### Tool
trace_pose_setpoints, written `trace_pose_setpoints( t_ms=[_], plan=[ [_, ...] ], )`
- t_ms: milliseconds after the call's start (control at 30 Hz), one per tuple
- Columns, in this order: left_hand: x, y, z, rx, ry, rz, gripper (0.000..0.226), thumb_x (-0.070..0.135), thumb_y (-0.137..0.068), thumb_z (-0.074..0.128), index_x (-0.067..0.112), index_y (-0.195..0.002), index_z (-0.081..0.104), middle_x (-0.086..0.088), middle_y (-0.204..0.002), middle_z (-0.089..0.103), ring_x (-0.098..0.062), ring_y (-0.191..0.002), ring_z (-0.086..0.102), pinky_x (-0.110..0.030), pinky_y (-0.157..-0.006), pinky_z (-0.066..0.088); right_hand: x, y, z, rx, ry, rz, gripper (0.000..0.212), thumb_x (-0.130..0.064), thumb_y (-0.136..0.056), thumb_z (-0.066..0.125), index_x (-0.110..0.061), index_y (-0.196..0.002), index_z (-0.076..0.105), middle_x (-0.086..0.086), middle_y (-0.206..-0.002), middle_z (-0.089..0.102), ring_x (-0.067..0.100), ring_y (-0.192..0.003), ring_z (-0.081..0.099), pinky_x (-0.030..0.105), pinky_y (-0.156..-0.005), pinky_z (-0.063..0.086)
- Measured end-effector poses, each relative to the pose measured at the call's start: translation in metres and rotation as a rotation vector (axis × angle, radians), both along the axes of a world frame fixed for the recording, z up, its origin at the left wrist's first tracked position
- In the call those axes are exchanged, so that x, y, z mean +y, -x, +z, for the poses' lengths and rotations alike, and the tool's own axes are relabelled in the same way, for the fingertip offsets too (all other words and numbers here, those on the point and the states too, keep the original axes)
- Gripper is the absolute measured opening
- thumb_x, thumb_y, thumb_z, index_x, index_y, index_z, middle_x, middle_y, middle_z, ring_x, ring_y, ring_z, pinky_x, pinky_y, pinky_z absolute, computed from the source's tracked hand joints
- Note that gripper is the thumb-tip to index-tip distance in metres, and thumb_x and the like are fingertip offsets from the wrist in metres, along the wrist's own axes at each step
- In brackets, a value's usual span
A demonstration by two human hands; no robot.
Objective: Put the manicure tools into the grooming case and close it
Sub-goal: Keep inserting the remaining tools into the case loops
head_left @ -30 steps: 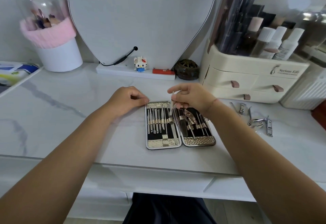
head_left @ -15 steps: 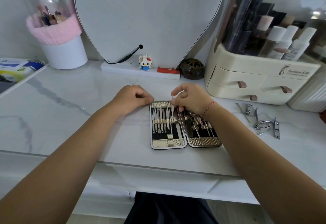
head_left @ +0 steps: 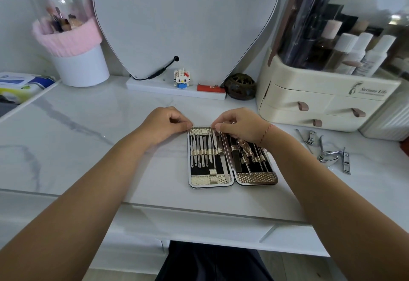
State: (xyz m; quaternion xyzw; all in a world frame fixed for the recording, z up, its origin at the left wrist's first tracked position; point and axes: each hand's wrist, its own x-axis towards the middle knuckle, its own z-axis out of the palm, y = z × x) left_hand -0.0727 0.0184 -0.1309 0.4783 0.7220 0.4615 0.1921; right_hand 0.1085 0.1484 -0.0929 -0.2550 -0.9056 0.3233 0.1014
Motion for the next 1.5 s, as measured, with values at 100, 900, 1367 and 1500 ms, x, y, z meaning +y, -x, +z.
trace_pose_setpoints(
  t_ms=[100, 900, 1367, 1500],
  plan=[
    [0.0, 0.0, 0.0, 0.005, -0.002, -0.003, 0.004, 0.019, -0.075, 0.077, 0.02, -0.078, 0.076, -0.005, -0.092, 0.067, -0.02, -0.091, 0.063, -0.036, -0.09, 0.047, -0.003, -0.002, 0.003, -0.037, -0.003, 0.021, 0.019, -0.03, -0.087, 0.062, -0.017, -0.09, 0.075, -0.017, -0.04, 0.052, 0.0, -0.04, 0.044, 0.009, -0.045, 0.033],
    [0.0, 0.0, -0.001, -0.014, -0.006, -0.007, 0.003, 0.016, -0.075, 0.077, 0.017, -0.078, 0.076, -0.006, -0.091, 0.067, -0.018, -0.088, 0.063, -0.031, -0.089, 0.046, 0.026, -0.073, 0.015, 0.124, -0.071, -0.189, 0.01, -0.017, -0.081, 0.07, -0.021, -0.089, 0.072, -0.008, -0.074, 0.065, -0.002, -0.06, 0.053, 0.014, -0.064, 0.045],
    [-0.004, -0.005, 0.005, -0.022, 0.006, 0.0, 0.01, 0.016, -0.077, 0.075, 0.026, -0.075, 0.073, -0.001, -0.091, 0.068, -0.004, -0.083, 0.059, -0.017, -0.081, 0.039, 0.034, -0.132, -0.002, -0.123, -0.154, -0.334, 0.008, -0.02, -0.071, 0.079, -0.015, -0.072, 0.072, -0.012, -0.049, 0.05, 0.008, -0.051, 0.043, 0.01, -0.041, 0.034],
    [-0.004, -0.005, 0.005, -0.01, 0.007, 0.003, 0.009, 0.016, -0.077, 0.075, 0.025, -0.076, 0.073, -0.002, -0.093, 0.068, -0.005, -0.083, 0.059, -0.016, -0.08, 0.04, 0.033, -0.131, 0.0, -0.155, -0.133, -0.31, 0.005, -0.018, -0.074, 0.076, -0.015, -0.073, 0.072, -0.01, -0.051, 0.046, 0.004, -0.046, 0.043, 0.01, -0.043, 0.035]
  ],
)
